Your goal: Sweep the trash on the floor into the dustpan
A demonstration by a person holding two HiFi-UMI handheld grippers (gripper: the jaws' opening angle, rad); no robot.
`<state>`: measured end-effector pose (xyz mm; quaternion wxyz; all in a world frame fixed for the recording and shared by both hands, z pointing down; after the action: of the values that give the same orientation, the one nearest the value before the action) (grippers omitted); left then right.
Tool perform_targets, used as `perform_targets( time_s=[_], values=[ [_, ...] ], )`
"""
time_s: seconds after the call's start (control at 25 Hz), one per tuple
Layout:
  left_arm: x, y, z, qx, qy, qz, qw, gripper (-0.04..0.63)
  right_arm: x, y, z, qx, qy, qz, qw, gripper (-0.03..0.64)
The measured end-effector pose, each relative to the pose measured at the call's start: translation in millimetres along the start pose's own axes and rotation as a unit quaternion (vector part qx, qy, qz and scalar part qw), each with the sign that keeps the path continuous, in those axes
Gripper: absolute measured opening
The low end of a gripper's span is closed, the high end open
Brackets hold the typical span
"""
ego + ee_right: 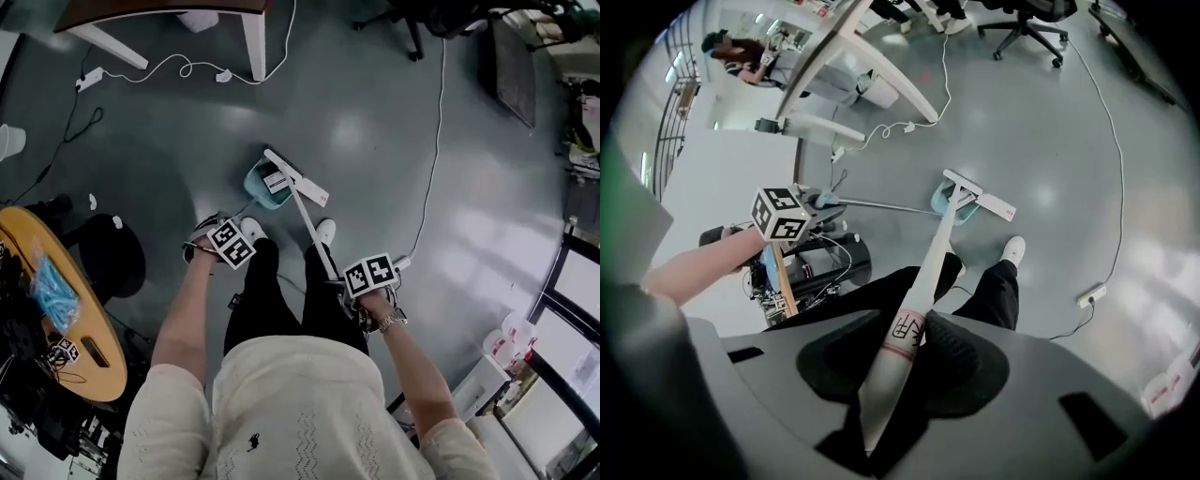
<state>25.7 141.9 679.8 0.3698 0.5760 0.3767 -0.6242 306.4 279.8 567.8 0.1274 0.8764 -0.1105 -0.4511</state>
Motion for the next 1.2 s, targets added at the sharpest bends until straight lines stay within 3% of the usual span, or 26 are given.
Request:
perform_targets(
  time_s=[0.12,0.36,0.64,0.8,0.96,1.08,1.2],
  values=[
    [2,-9,-3,0.008,-0.002,-0.018,0.9998,0.012,8,9,6,-0.013,0.025,-0.015,0.999,0.153],
    [10,-29,-29,0.040,0.000,-0.023,0.9989,0.012,53,19,-11,-0.070,0.125,-0.064,0.988,0.153],
    [25,-65,-89,0.038,0.014,-0.004,0.9992,0.012,114,-4,-50,-0.030,0.112,-0.085,0.990,0.153],
    [24,-83,-102,0.049,0.008,-0.005,0.9987,0.012,148,-6,-93,-0.028,0.085,-0.103,0.991,0.152],
    [23,-92,-120,0.035,-0.001,-0.008,0.9994,0.012,161,-14,-122,-0.047,0.028,-0.122,0.991,0.152],
    [21,-99,-131,0.013,-0.011,-0.012,0.9998,0.012,150,-19,-130,-0.052,-0.040,-0.121,0.990,0.153],
    [18,-105,-136,-0.034,-0.025,-0.013,0.9990,0.012,120,-29,-128,-0.034,-0.129,-0.087,0.987,0.153]
  ],
)
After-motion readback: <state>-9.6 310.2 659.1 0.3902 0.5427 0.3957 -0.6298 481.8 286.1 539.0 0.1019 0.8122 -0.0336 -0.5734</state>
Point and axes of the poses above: the fingertips, and each gripper's own axes: x backward along the fingers, z to its left, y out of its top, the point moved 8 cm from there along x, backward along the fingers, and after that the axes turned 4 degrees about x, right-handed, at the moved point
